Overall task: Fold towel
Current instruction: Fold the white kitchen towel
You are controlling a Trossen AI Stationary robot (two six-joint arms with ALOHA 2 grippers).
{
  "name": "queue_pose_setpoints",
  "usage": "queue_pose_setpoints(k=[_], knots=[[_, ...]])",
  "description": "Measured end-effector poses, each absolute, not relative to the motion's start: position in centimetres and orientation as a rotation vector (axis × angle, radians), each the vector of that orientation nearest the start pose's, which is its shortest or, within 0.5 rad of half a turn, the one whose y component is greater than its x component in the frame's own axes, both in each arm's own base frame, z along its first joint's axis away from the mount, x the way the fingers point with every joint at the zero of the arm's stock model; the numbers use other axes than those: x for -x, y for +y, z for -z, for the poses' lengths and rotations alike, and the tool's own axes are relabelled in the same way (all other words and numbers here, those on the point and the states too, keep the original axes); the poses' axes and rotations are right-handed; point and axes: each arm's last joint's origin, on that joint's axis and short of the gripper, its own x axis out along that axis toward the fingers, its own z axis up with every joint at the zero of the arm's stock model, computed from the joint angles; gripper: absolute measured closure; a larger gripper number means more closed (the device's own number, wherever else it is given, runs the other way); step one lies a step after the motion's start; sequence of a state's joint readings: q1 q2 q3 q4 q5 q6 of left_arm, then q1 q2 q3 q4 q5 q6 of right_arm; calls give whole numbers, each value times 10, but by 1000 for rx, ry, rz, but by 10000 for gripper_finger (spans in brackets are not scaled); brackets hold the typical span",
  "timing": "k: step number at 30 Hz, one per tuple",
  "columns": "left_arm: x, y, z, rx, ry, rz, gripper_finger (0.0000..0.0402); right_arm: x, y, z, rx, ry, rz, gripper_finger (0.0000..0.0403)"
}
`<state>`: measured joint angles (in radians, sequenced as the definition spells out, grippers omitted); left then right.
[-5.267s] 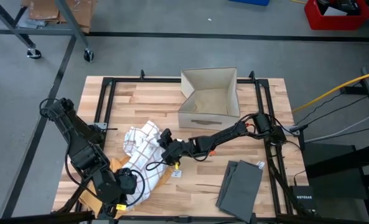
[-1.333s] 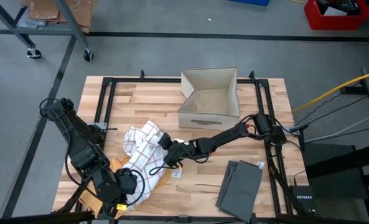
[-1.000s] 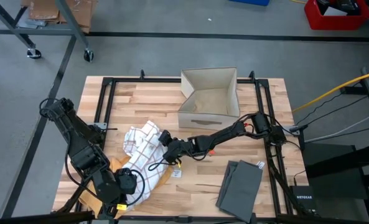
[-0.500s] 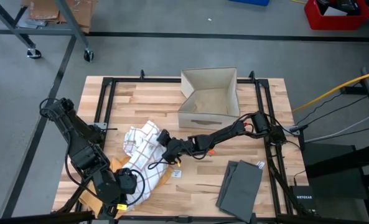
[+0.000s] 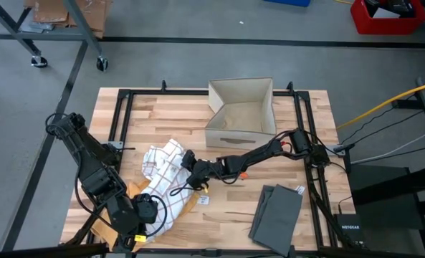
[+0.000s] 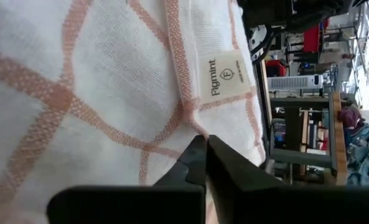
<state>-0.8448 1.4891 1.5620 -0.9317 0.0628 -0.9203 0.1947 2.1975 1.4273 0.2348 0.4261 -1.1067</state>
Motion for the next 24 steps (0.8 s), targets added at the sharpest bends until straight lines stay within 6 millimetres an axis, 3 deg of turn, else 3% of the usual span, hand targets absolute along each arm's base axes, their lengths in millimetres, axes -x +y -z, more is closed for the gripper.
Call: queue_pose_setpoints(k=[12, 18, 24], knots=[[-200, -226, -371, 494, 1097, 348, 401, -468, 94, -161, 1187, 611, 307, 395], [-198, -220, -382, 496, 1047, 273, 401, -478, 108, -197, 1185, 631, 475, 398], [-178, -206, -403, 447, 973, 136, 401, -488, 102, -239, 1182, 690, 619, 400]])
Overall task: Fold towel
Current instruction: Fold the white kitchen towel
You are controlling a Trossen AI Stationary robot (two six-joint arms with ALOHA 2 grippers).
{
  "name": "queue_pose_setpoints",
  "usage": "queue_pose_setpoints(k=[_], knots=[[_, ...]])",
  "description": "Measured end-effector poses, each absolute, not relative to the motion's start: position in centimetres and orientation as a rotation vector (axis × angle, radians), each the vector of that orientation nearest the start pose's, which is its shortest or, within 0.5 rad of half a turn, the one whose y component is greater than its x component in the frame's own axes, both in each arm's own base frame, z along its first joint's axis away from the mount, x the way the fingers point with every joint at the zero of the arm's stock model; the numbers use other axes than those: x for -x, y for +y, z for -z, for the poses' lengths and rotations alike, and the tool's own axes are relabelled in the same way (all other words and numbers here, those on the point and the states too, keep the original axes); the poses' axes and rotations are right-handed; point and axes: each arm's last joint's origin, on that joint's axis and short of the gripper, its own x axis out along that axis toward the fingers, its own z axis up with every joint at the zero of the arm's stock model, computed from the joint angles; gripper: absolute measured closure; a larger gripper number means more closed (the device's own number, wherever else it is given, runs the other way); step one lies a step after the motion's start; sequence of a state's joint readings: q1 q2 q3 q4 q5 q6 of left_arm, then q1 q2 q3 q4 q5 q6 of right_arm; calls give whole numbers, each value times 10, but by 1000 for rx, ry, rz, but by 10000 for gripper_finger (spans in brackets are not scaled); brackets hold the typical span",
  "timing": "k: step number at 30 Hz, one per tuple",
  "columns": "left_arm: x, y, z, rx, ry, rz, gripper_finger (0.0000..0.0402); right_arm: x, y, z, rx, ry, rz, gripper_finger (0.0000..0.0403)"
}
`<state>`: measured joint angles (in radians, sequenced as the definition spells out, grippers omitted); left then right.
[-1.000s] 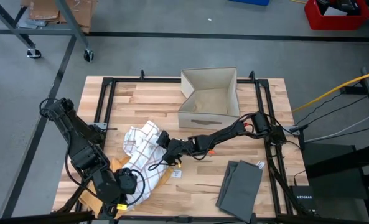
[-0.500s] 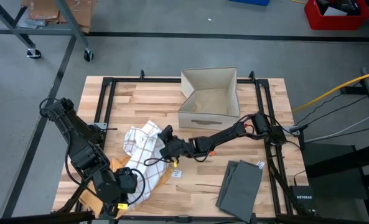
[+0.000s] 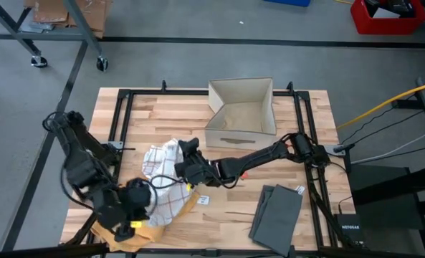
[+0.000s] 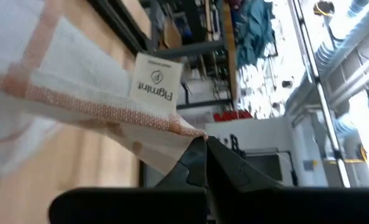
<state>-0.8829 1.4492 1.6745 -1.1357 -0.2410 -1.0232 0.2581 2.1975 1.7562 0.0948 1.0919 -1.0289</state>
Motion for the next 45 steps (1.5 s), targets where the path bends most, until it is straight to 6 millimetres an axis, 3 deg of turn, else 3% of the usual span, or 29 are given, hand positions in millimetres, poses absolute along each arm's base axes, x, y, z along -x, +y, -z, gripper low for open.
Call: queue_pose_setpoints(k=[6, 12, 17, 25, 33, 45], knots=[[-155, -199, -428, 431, 837, 115, 402, -496, 83, -286, 1191, 748, 653, 401], [-134, -194, -440, 334, 780, 143, 401, -492, 62, -354, 1154, 750, 724, 402], [-119, -177, -443, 227, 722, 25, 401, -470, 46, -413, 1093, 694, 847, 402], [-111, -144, -450, 145, 447, -268, 401, -418, 37, -480, 1021, 691, 1044, 403], [-111, -122, -470, 57, 0, -552, 401, -382, 32, -521, 884, 578, 1137, 403], [-118, -83, -497, 112, -45, -756, 401, -356, 24, -563, 753, 235, 1121, 403]])
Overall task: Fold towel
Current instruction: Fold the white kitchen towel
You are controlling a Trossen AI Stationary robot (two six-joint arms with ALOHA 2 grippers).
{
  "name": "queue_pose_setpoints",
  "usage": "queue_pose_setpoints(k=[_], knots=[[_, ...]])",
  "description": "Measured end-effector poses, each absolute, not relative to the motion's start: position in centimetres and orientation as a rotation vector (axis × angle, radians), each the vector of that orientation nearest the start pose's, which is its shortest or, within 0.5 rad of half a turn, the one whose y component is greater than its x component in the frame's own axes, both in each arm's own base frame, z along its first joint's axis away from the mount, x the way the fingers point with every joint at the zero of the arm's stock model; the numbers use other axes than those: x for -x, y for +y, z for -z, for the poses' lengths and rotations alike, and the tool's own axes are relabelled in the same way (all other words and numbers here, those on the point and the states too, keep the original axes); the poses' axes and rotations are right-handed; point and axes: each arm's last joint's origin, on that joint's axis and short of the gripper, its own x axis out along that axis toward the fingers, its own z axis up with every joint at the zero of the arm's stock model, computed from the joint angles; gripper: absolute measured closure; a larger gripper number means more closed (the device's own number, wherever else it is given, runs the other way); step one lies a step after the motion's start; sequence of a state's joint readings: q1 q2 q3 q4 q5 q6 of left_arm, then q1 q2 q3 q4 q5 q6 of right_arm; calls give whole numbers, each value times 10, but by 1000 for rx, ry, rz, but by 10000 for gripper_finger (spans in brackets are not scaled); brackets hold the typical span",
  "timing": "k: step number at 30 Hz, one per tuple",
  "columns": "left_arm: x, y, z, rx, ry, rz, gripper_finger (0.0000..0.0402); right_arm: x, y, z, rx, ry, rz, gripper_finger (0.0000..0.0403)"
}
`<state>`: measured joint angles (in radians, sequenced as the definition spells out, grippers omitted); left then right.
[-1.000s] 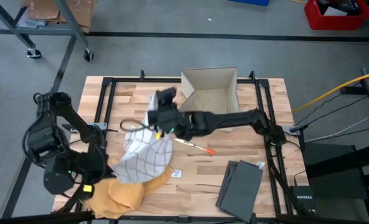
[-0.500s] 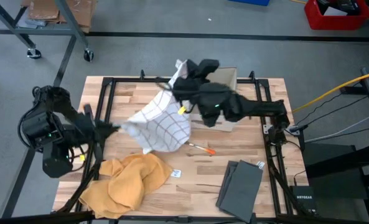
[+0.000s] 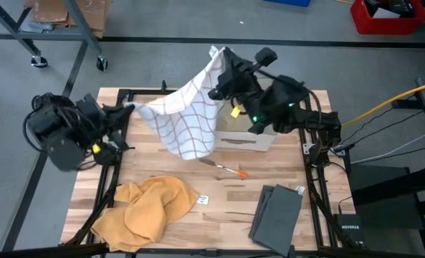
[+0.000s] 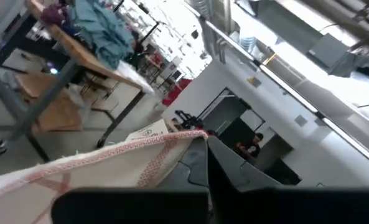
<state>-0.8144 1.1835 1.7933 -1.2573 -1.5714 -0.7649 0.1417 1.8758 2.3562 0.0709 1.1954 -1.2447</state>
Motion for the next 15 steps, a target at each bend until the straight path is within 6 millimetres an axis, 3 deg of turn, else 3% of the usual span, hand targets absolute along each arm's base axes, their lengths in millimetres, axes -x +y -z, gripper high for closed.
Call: queue_pose_setpoints(k=[8, 15], knots=[[-109, -56, -536, 172, -79, -856, 401, -347, -2, -576, 817, 224, 1221, 403], [-91, -33, -580, 177, -87, -914, 401, -341, -26, -580, 888, 321, 1307, 403]])
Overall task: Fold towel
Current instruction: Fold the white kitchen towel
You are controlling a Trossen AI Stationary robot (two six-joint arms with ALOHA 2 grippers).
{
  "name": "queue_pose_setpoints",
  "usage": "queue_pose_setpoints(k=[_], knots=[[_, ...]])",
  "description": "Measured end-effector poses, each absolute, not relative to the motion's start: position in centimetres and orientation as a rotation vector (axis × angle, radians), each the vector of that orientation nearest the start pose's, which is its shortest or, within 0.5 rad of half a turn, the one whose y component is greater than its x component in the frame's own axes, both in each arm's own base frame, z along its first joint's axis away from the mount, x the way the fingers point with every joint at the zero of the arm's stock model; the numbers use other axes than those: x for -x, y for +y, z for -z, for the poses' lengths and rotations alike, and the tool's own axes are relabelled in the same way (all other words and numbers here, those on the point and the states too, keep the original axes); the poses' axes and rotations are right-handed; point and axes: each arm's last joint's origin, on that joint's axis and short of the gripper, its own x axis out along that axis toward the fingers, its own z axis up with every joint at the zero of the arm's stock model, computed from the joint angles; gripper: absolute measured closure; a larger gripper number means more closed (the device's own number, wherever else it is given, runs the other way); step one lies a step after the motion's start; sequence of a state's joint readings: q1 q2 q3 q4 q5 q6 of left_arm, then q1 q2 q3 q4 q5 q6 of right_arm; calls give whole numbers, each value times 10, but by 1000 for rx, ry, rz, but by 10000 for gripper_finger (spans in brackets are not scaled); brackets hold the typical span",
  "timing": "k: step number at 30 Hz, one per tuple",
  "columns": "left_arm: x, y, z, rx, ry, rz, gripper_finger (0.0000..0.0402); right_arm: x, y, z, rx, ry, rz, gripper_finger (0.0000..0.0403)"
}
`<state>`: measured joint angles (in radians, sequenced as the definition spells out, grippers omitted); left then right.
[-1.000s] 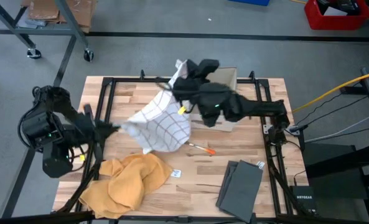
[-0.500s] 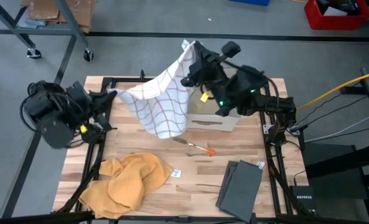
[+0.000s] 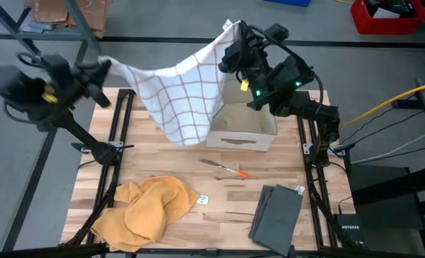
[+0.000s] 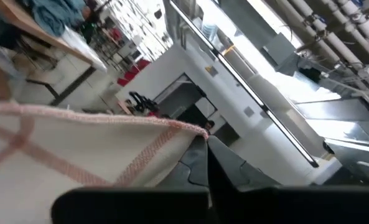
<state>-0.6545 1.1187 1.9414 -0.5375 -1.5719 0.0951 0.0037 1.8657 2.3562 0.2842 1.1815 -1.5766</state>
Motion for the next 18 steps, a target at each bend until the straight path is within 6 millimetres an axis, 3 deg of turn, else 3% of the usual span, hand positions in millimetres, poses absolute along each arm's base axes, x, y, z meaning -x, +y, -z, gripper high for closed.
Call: queue_pose_setpoints(k=[4, 8, 13, 18], knots=[[-81, -24, -597, 184, -93, -939, 401, -329, -25, -586, 905, 344, 1295, 402], [-74, -16, -608, 165, -86, -970, 401, -301, -25, -602, 869, 317, 1312, 402], [-66, -6, -618, 159, -129, -977, 401, -274, -25, -617, 763, 192, 1338, 402], [-58, 1, -629, 178, -244, -933, 401, -267, -24, -624, 701, 8, 1288, 402]])
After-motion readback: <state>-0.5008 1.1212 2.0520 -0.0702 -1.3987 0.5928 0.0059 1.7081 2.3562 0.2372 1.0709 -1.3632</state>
